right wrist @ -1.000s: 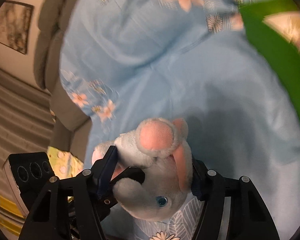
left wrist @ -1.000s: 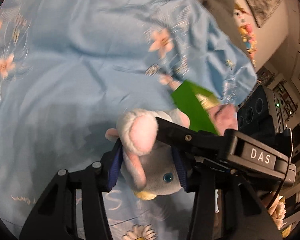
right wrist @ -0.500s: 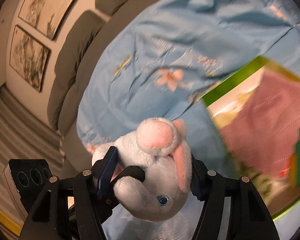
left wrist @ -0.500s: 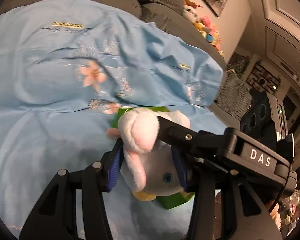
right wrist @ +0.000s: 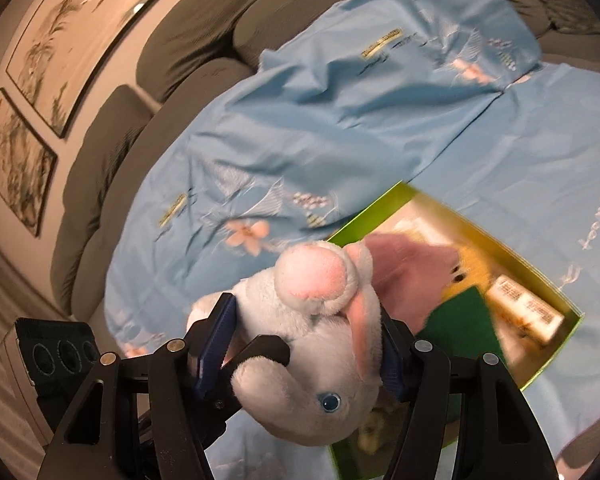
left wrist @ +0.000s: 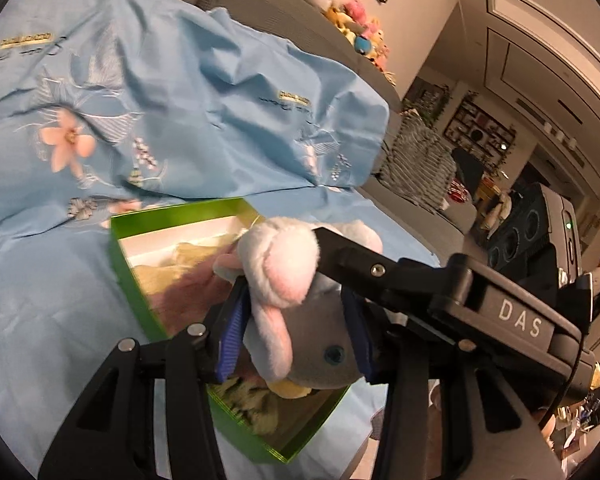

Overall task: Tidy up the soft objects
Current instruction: 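Carry the elephant plush with the right gripper over the green box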

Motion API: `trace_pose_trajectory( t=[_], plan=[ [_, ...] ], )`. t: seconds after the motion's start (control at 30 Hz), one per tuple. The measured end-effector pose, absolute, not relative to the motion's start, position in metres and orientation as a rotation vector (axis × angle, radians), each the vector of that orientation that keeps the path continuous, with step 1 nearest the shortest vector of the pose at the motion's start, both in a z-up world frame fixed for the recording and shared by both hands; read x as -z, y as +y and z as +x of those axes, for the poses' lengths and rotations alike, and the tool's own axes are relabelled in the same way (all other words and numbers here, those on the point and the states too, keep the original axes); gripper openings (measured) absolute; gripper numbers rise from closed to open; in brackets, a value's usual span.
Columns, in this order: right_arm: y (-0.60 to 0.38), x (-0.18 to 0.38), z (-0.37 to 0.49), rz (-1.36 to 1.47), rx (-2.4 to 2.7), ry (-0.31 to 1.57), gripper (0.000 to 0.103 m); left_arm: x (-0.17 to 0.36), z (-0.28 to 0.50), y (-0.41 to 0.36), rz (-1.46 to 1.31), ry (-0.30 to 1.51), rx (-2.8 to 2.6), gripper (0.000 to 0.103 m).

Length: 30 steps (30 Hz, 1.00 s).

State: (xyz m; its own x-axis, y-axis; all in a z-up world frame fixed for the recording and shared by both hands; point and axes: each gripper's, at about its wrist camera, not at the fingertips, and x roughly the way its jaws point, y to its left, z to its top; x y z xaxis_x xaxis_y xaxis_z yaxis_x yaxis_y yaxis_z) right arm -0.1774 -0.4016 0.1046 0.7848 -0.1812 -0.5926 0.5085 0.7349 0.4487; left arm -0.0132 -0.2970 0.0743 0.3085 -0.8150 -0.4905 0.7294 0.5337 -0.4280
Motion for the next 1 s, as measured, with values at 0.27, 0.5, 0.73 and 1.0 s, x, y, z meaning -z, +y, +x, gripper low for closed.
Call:
trace_pose_trajectory(
  t=[0.27,0.5,0.73,1.0],
  plan=[
    [-0.426,-0.096,-0.184,0.617,0.503,0.570,0.066,-0.051,0.002,-0.325,-0.145,0.829,1.087,0.042],
    [-0.445,-0.085,-0.177,0.634,0.538,0.598,0.066,-0.040,0.016,-0.335,-0.170,0.874,1.085,0.042],
    [-0.450,-0.067,-0.160,0.633,0.562,0.673,0.066,-0.019,0.030,-0.328,-0.235,0.951,1.044,0.043],
    [-0.462,-0.051,-0.162,0.684,0.587,0.703,0.066,-0.008,0.030,-0.333,-0.208,0.944,1.001,0.043]
  ],
)
